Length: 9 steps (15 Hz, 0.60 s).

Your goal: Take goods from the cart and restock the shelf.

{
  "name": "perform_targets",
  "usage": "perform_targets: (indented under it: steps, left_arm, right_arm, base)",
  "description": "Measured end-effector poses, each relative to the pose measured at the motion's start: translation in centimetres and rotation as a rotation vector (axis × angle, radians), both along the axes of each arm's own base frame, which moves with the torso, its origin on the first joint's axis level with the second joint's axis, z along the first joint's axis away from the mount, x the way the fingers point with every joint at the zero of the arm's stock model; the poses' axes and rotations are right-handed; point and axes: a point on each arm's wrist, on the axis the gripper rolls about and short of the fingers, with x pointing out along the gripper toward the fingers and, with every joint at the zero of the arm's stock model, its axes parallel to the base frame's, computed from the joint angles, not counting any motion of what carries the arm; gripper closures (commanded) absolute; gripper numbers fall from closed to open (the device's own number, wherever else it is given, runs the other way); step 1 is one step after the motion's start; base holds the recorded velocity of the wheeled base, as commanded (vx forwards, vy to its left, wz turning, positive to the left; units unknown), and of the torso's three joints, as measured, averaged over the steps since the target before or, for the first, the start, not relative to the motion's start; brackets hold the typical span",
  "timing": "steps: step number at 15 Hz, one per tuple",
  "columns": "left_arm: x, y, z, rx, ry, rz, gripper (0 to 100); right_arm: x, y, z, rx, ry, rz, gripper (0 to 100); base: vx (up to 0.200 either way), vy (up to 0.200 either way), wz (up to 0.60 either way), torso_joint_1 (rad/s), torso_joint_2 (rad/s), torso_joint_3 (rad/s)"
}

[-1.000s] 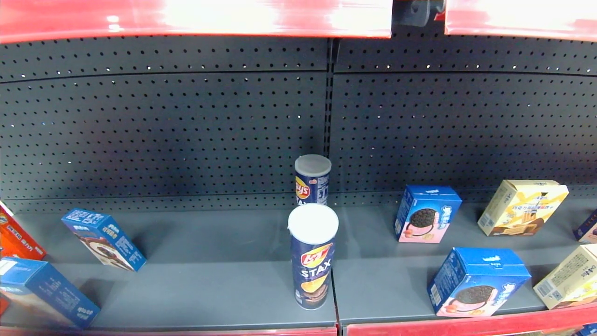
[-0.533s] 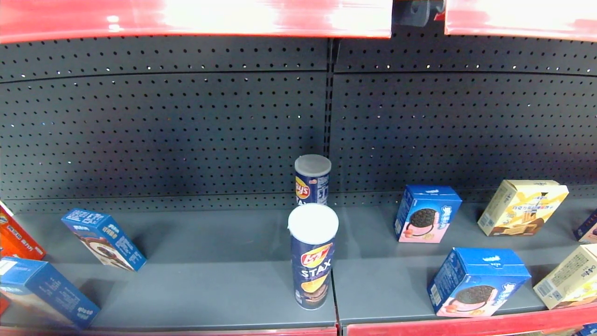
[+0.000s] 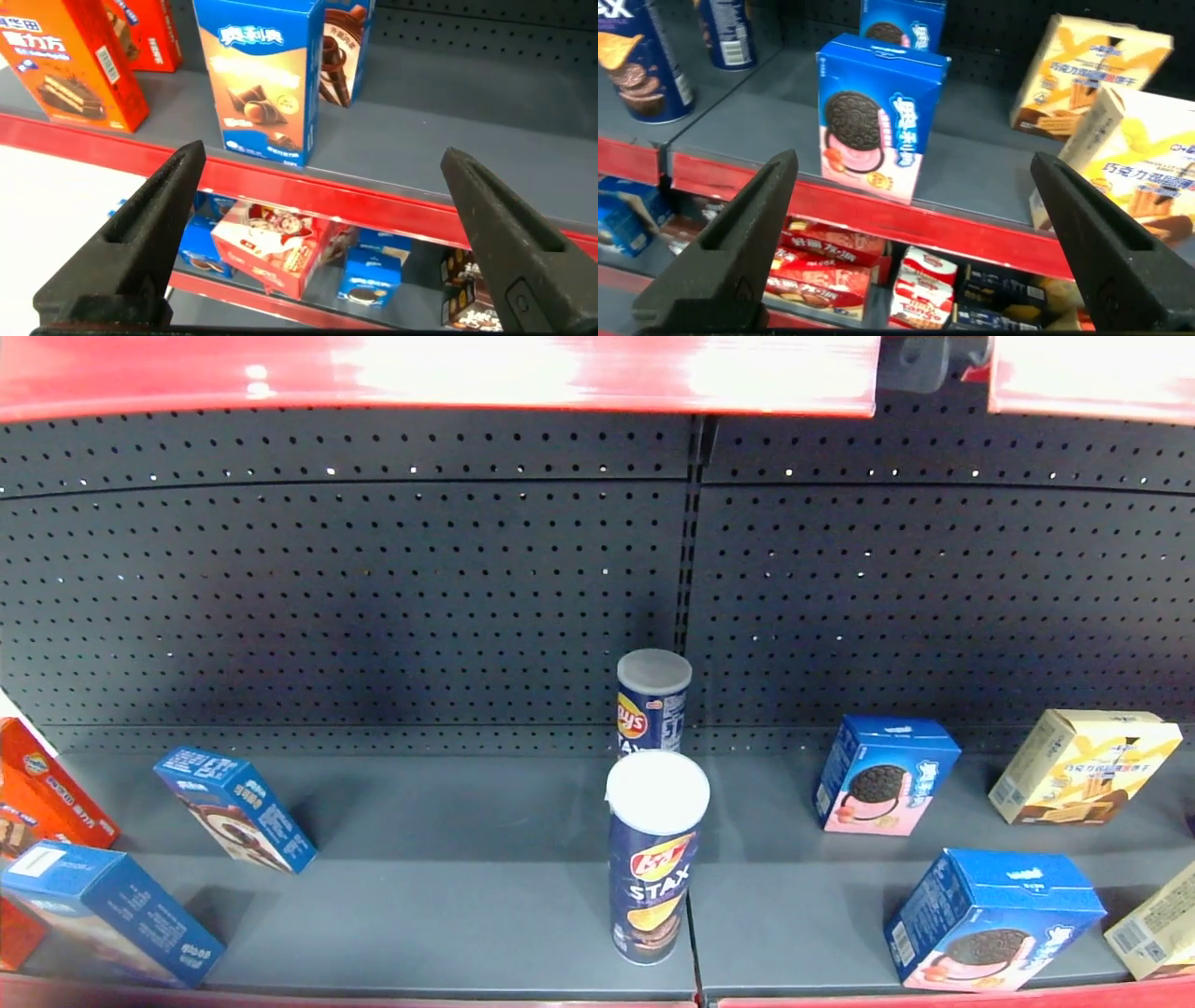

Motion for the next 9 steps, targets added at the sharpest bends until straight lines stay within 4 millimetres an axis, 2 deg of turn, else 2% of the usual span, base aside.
perform_targets:
  steps: [9]
  left_arm:
    - [0.01,-0.01,-0.01,-0.01,0.001,-0.003,0]
  right_arm:
    - [0.0,0.01,0.0,-0.009,-0.001,0.005,0]
  base:
    - [0.0,0.0,0.0,0.0,0.0,0.0]
